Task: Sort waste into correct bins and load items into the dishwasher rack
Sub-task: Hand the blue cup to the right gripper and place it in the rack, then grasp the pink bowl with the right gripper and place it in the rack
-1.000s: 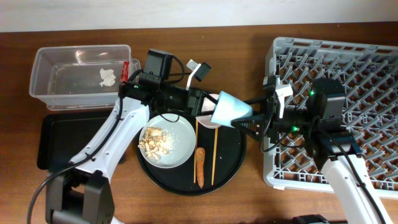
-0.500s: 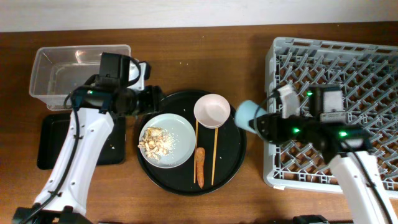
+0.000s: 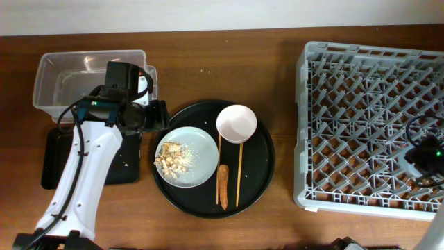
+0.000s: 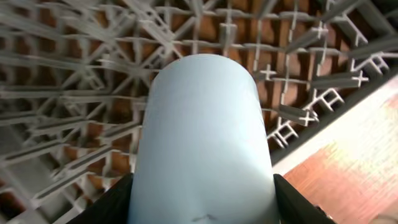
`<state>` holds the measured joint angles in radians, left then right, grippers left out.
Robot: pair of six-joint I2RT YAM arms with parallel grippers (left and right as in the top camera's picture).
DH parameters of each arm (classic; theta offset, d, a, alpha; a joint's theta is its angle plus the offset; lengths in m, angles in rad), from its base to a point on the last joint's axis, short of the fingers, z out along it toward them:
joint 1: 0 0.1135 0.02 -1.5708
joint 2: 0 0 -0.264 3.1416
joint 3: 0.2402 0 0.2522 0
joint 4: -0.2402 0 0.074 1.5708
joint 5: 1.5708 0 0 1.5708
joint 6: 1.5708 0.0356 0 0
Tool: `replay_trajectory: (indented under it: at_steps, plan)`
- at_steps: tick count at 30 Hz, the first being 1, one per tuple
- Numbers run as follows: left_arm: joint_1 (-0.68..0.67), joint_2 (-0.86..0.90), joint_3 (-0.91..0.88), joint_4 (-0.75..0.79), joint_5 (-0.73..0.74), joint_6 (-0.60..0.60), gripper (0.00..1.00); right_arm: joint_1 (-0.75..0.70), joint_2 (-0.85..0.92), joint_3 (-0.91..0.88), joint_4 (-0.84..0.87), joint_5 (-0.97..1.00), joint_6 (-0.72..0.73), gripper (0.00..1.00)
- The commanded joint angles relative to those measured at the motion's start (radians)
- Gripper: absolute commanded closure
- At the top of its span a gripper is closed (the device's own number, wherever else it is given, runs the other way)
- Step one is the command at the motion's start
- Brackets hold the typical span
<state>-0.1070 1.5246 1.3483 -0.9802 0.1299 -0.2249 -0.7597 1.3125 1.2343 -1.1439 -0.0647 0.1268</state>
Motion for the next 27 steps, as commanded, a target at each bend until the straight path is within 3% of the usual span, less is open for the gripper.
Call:
replay_trajectory:
  at_steps: [1,4,5,6,7,8,12,15,18,21,24,27]
  plan:
    - [0.003,-0.016,0.008,0.001,-0.007,0.018,0.34,-0.015,0.08,0.023,-0.005,0.058,0.013,0.57]
    - [0.003,-0.016,0.008,0.0,-0.007,0.018,0.34,-0.015,0.162,0.023,-0.003,0.074,0.014,0.56]
    - [0.003,-0.016,0.008,-0.001,-0.007,0.018,0.34,-0.015,0.187,0.023,0.003,0.073,0.014,0.52]
    - [0.003,-0.016,0.008,-0.002,-0.007,0.018,0.34,-0.015,0.204,0.023,0.003,0.066,0.013,0.4]
    - [0.003,-0.016,0.008,-0.002,-0.007,0.018,0.34,-0.015,0.216,0.023,0.005,0.022,0.013,0.15]
    - [0.003,-0.016,0.008,-0.002,-0.007,0.018,0.33,-0.015,0.219,0.023,0.007,-0.021,0.013,0.02]
    - [0.003,-0.016,0.008,-0.018,-0.008,0.018,0.21,-0.012,0.216,0.043,-0.007,-0.148,0.003,0.02]
    - [0.005,-0.016,0.008,-0.043,-0.014,0.017,0.19,0.041,0.185,0.151,-0.068,-0.259,-0.055,0.01]
    - [0.005,-0.016,0.008,-0.054,-0.026,0.017,0.18,0.252,0.158,0.272,-0.101,-0.362,-0.127,0.02]
    - [0.005,-0.016,0.008,-0.054,-0.026,0.017,0.17,0.6,0.175,0.286,-0.016,-0.32,-0.138,0.07]
    - [0.005,-0.016,0.008,-0.054,-0.027,0.017,0.17,0.909,0.28,0.285,0.121,-0.21,-0.073,0.11]
    - [0.005,-0.016,0.008,-0.054,-0.026,0.017,0.17,1.037,0.411,0.285,0.201,-0.11,0.045,0.19]
